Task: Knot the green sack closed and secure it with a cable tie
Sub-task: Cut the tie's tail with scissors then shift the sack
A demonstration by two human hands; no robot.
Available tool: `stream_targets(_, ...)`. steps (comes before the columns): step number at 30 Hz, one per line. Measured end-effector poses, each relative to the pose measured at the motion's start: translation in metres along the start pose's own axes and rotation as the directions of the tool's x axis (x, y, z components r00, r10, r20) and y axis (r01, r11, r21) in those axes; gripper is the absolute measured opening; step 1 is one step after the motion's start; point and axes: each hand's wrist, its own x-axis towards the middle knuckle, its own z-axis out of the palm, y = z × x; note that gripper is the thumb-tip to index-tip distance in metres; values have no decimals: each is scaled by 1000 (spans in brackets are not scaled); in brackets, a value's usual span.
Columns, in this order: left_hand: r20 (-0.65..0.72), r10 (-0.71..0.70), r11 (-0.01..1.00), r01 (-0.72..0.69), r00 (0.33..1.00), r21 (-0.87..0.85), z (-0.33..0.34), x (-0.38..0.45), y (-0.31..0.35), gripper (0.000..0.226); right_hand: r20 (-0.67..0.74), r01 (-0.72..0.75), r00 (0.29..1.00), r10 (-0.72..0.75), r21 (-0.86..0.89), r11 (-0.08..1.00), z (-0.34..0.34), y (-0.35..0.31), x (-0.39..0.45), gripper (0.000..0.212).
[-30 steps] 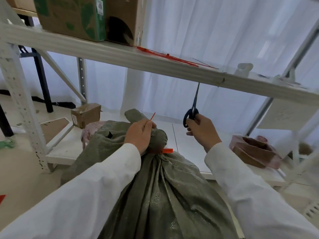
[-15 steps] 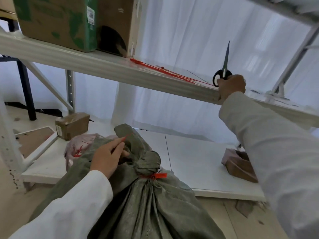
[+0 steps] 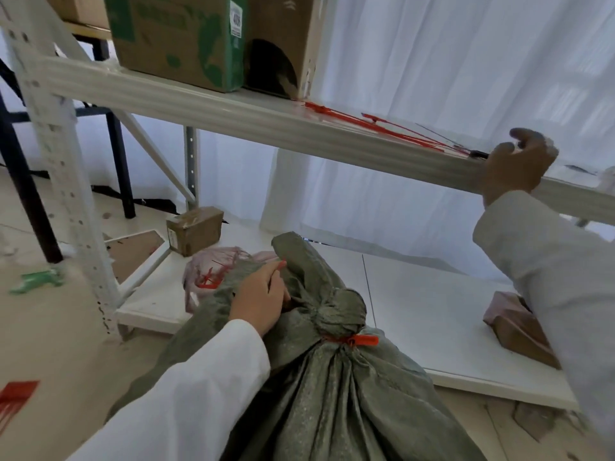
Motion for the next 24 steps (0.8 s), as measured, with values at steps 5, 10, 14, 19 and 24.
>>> stream_targets(5,-48,-74,990,68,996,-125,-13,0,-2,24,265,12,957,-120,377,926,4,-6,-100,23)
stream_targets(10,-182,-178,983,164,967,-88,-44,6,-20,10,764,247,544,-347,249,937,13,20,-214,16)
stream_targets(14,-318,-220,975,200,922,-96,-81,18,-35,11,820,238,494,-287,190,952,18,23,-230,12)
stream_targets(19,-380,-207,960,261,902,97,-106,38,-60,15,893,326,410,-188,50,944,28,22,-225,13)
stream_targets(24,-394,-185,926,294,900,237,-88,66,-85,20,912,318,378,-157,31,948,38,27,-222,9)
